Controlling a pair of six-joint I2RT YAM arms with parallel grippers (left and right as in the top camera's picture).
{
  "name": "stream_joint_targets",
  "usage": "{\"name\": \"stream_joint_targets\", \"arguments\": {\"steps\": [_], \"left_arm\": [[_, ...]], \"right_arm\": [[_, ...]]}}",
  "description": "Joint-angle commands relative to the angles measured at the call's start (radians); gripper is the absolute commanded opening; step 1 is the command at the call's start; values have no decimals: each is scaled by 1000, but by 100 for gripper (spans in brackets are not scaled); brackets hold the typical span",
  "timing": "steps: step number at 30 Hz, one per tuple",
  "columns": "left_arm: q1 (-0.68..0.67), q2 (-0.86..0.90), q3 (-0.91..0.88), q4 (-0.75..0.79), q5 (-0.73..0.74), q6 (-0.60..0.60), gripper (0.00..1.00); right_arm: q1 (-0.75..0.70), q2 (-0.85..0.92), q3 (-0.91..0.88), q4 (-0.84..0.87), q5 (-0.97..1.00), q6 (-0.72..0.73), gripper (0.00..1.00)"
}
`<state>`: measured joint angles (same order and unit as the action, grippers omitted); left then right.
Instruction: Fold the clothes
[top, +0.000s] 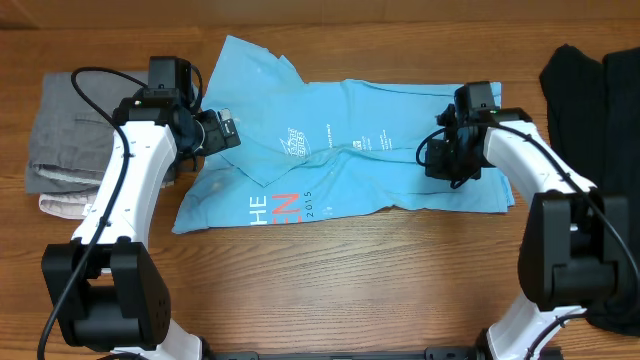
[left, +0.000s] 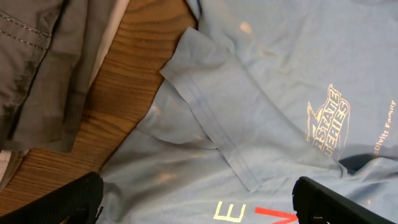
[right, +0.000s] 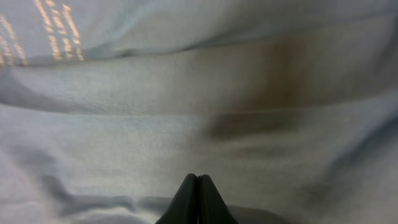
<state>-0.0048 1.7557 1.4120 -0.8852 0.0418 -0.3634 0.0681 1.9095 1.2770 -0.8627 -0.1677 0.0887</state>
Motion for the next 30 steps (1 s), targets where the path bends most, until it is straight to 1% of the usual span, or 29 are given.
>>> {"name": "stream_joint_targets", "arguments": {"steps": [1,6,22,23,24,25,30], "left_arm": [[5,-11,-2,3,3,8,100],[5,-11,-2,3,3,8,100],[5,-11,-2,3,3,8,100],[5,-11,-2,3,3,8,100],[5,-11,-2,3,3,8,100],[5,-11,-2,3,3,8,100],[5,-11,-2,3,3,8,100]], "right_arm": [[10,42,-16,33,7,-8,4],[10,49,-16,95,9,-8,4],[10,85,-16,172,10,-7,4],[10,92,-16,180,10,-7,5],[10,96,-16,190,10,-7,12],[10,101,-16,202,10,-7,16],[10,113,-16,274,10,-7,16]]}}
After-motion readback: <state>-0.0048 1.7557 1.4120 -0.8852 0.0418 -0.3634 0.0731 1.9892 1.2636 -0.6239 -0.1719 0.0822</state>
